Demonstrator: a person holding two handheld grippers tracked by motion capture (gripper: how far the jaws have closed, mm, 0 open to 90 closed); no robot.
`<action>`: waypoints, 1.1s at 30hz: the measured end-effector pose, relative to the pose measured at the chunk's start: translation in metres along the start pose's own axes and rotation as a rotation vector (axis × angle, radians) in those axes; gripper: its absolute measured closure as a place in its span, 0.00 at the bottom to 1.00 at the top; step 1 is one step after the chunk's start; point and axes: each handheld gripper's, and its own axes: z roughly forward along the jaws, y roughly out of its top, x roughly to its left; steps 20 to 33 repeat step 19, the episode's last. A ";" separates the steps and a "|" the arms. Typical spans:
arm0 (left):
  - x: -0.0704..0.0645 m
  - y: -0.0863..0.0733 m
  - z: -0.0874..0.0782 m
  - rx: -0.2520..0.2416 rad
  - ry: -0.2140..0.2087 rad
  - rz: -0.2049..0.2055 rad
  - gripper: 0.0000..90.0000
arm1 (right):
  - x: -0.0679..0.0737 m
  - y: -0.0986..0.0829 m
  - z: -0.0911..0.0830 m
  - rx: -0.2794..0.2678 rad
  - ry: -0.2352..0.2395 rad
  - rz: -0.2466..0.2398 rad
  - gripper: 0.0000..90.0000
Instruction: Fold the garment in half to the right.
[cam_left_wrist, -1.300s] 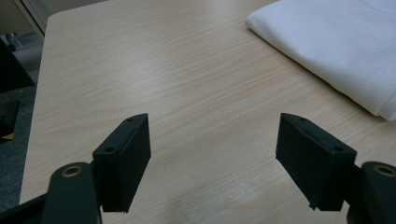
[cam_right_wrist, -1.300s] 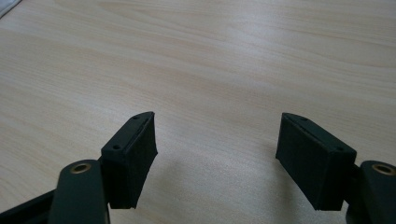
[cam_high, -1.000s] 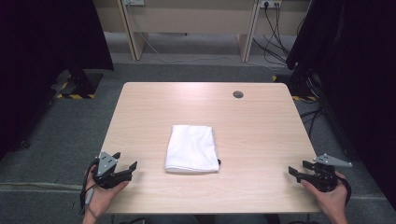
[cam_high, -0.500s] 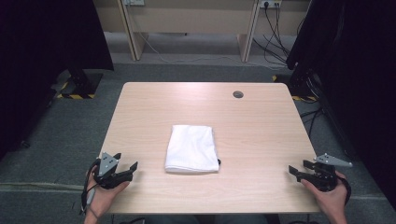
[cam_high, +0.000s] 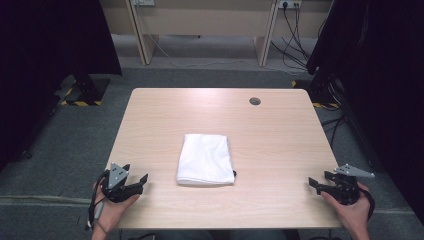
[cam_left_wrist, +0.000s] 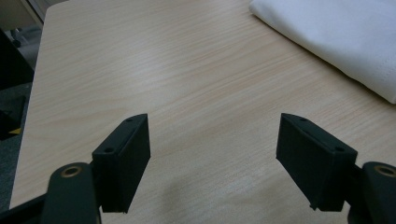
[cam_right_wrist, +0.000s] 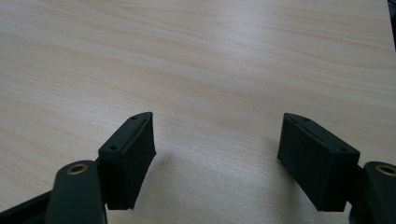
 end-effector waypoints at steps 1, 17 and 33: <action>0.000 0.000 0.000 0.001 0.002 0.000 0.28 | 0.000 0.000 0.000 0.001 -0.004 -0.003 0.30; 0.000 0.000 -0.001 -0.008 0.007 -0.003 0.28 | 0.001 0.000 0.000 -0.005 -0.016 -0.005 0.30; 0.000 0.000 -0.001 -0.008 0.007 -0.001 0.28 | 0.001 0.000 0.000 -0.006 -0.014 -0.003 0.30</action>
